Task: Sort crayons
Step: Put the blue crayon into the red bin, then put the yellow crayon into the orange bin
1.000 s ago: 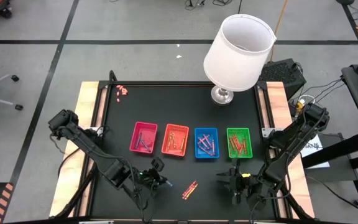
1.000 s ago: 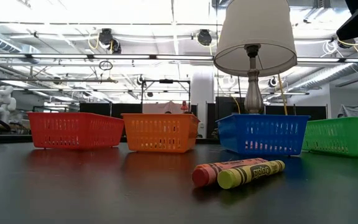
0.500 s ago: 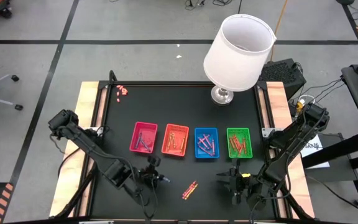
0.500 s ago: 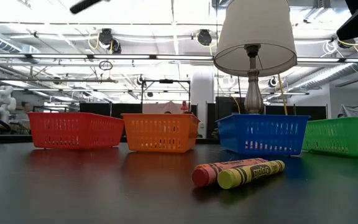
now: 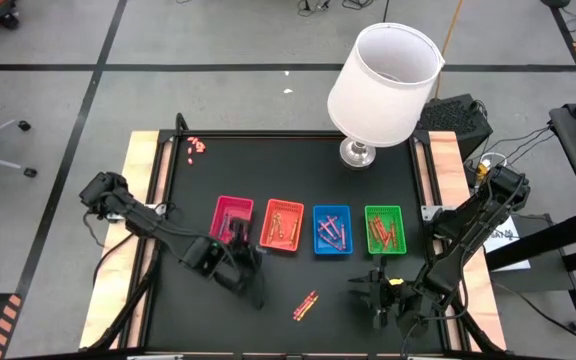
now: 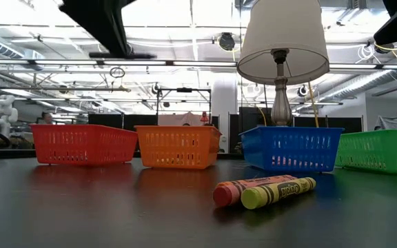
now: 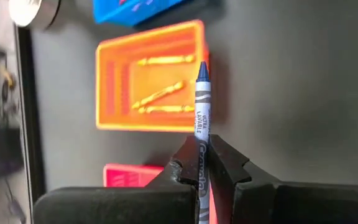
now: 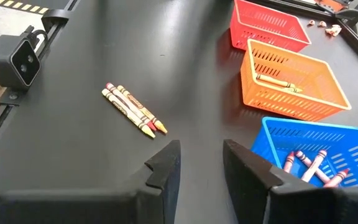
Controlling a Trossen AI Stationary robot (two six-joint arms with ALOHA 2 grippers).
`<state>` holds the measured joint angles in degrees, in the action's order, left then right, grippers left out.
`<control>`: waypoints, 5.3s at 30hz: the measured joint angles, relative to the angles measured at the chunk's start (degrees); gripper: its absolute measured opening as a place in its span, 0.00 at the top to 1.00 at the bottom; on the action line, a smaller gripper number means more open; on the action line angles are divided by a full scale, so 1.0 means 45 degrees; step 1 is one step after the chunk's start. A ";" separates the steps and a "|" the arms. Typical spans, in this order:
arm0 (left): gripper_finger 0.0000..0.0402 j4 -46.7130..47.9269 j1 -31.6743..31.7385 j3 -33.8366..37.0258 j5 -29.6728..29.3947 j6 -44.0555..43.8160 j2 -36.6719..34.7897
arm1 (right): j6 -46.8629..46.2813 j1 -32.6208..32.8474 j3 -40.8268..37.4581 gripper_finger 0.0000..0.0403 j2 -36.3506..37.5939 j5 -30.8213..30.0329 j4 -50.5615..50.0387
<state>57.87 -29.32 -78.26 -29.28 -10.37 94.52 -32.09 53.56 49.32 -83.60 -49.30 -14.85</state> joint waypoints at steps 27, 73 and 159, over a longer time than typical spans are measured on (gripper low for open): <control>0.97 0.1452 0.1016 0.3266 -0.2847 -1.4750 -0.0578 | 0.0122 0.0000 0.0000 0.74 -0.0003 0.0000 -0.0039; 0.55 -0.8281 -0.2161 0.4998 -0.8117 -1.0883 -0.0403 | 0.2440 -0.0709 0.0005 0.72 -0.3280 0.2644 0.5906; 0.55 -1.4198 -0.2827 0.4998 -0.6438 -0.6596 0.2055 | 0.3607 -0.3738 0.0393 0.59 -0.5342 0.7329 0.6232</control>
<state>-6.02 -42.04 -55.77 -58.25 -40.05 103.77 -15.86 36.74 51.09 -107.64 -16.32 13.19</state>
